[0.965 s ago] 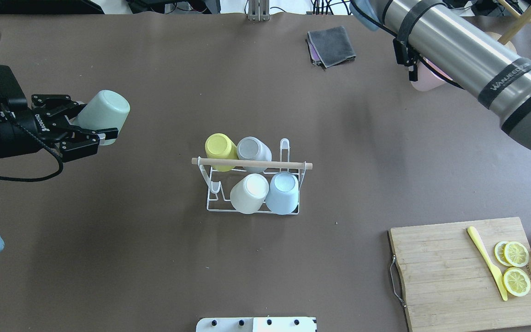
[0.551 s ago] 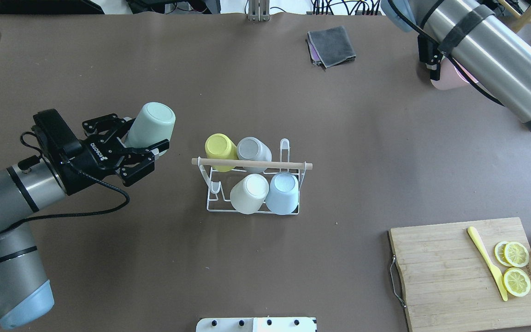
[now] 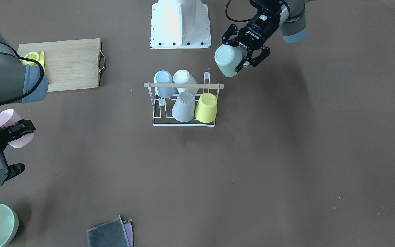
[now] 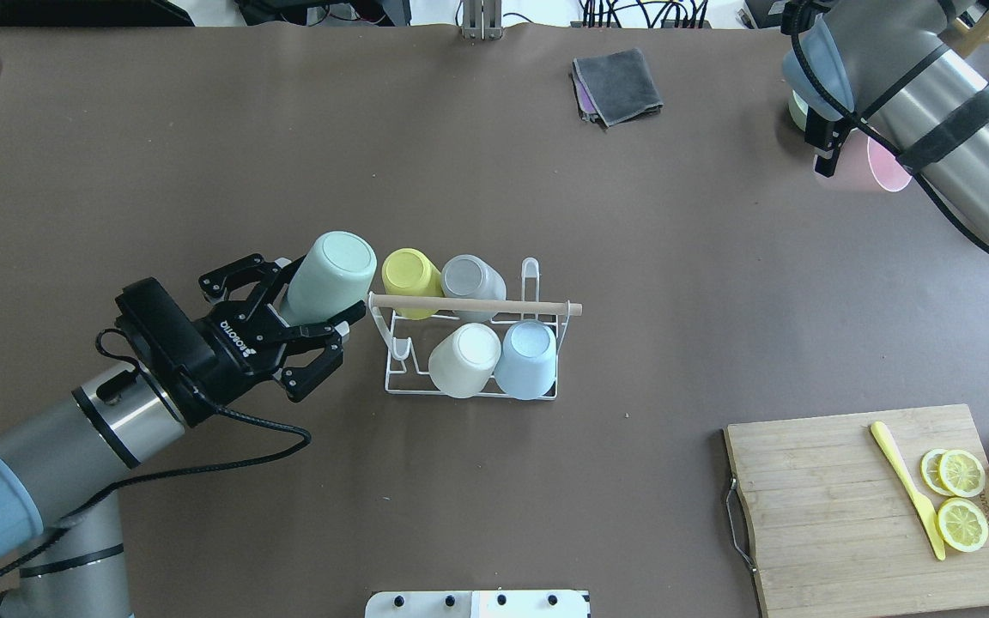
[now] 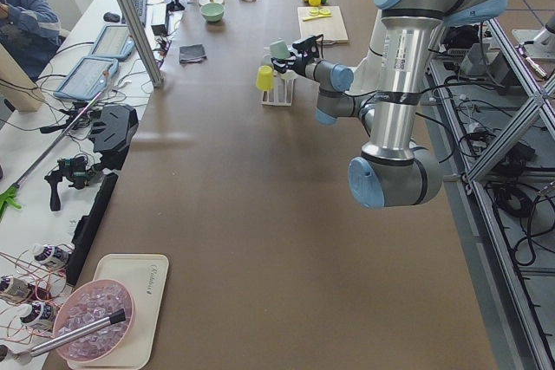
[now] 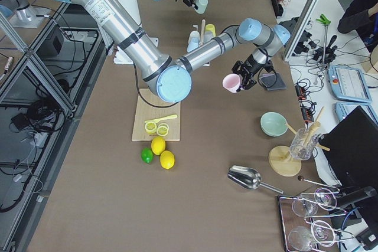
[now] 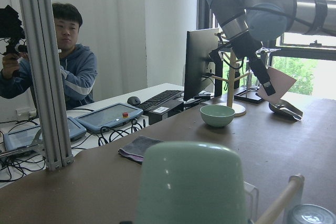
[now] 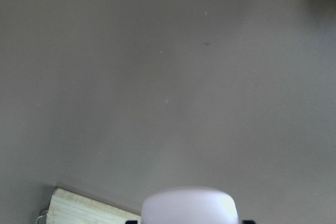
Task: Place cup on cup holder
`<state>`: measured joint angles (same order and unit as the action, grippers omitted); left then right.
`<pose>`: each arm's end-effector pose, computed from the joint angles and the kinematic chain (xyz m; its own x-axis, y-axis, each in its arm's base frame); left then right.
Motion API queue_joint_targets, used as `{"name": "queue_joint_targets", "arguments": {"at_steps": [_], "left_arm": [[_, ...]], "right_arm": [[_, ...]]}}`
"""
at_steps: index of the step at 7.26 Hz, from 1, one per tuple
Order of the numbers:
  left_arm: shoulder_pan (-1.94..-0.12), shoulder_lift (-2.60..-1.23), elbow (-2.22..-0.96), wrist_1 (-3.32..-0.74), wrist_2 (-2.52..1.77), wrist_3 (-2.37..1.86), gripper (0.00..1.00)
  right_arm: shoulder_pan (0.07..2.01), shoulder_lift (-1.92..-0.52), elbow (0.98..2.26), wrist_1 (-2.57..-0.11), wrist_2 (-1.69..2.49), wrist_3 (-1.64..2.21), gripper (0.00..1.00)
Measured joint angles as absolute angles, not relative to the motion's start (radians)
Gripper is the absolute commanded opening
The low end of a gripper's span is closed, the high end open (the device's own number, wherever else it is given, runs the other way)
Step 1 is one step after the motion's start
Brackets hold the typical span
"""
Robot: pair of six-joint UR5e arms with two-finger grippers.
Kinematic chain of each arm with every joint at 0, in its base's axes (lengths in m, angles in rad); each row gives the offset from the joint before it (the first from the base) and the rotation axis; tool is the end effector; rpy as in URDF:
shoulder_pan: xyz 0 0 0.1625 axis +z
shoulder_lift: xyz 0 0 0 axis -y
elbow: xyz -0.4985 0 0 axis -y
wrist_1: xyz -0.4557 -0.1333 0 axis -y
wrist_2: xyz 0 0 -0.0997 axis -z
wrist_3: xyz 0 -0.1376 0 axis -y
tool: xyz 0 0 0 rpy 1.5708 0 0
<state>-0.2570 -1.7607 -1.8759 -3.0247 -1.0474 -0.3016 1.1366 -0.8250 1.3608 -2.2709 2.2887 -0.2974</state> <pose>0.4990 -0.3401 0.2989 0.5331 0.7150 -0.4523 0.5398 0.1242 0.8326 -0.3026 -0.7542 0.4146 0.5750 -0.4719 0.6684 0.6103 0.7915 0.0338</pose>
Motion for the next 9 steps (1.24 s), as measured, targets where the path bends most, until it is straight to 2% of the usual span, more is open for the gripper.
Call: {"name": "queue_joint_targets", "arguments": {"at_steps": [3, 6, 9], "left_arm": [[-0.1, -1.806, -1.851, -3.028, -0.829, -0.236, 0.16], [-0.067, -1.834, -1.801, -3.085, -0.739, -0.232, 0.15], [-0.068, -1.893, -1.739, -3.14, -0.666, -0.239, 0.15]], "right_arm": [[1.123, -0.846, 1.372, -1.938, 2.153, -0.126, 0.0], [1.089, -0.889, 1.363, -1.556, 2.042, 0.08, 0.0], [1.083, -0.941, 1.361, -1.149, 2.102, 0.297, 0.0]]}}
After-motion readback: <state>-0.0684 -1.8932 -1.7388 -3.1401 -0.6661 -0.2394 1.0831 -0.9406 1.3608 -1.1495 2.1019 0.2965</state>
